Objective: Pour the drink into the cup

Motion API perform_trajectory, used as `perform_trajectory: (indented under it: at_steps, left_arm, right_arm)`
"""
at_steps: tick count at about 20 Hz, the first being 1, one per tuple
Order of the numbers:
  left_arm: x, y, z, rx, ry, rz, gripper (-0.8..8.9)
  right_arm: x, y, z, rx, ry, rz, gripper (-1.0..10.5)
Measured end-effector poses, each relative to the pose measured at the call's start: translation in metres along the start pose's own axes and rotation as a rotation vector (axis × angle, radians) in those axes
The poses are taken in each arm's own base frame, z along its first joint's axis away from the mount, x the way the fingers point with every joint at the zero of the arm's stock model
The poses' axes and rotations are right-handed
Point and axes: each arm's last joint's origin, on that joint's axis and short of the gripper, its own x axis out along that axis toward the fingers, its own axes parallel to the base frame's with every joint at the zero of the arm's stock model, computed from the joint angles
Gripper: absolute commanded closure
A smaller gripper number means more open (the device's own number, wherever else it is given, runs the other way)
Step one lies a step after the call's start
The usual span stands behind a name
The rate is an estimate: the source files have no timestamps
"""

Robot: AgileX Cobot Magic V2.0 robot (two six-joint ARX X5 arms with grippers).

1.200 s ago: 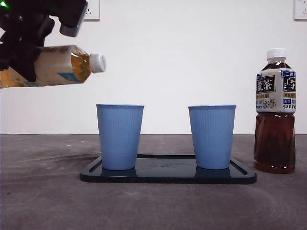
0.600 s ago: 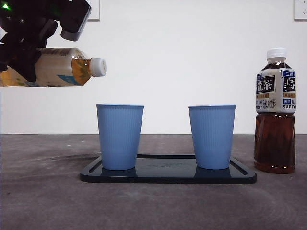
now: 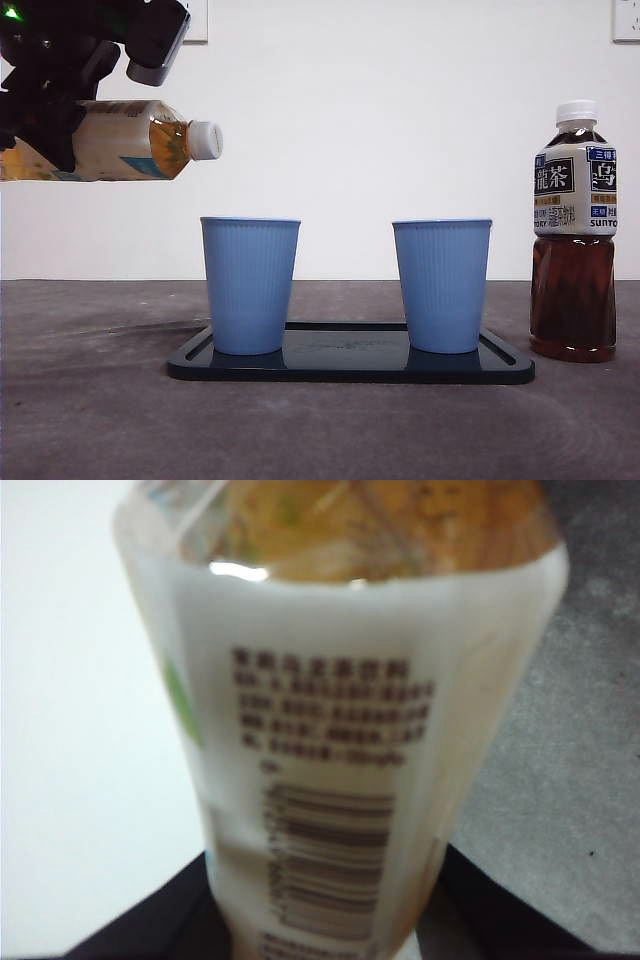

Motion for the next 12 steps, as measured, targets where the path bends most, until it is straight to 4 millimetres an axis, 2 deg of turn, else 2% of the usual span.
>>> perform_trajectory:
  at_steps: [4, 7, 10, 12]
  left_arm:
    - [0.0, 0.007, 0.004, -0.25, -0.067, 0.037, 6.95]
    - [-0.003, 0.008, 0.002, -0.497, -0.163, -0.025, 6.94]
    - [-0.011, 0.016, -0.015, -0.83, -0.298, -0.121, 6.94]
    - [-0.009, 0.024, -0.031, -1.08, -0.36, -0.182, 6.92]
  right_arm:
    - [0.0, 0.0, 0.0, 0.0, 0.0, 0.0, 4.6]
    - [0.0, 0.0, 0.0, 0.0, 0.0, 0.0, 4.6]
    - [0.0, 0.0, -0.001, 0.005, 0.01, -0.003, 4.6]
    - [0.0, 0.0, -0.002, 0.009, 0.017, -0.005, 4.6]
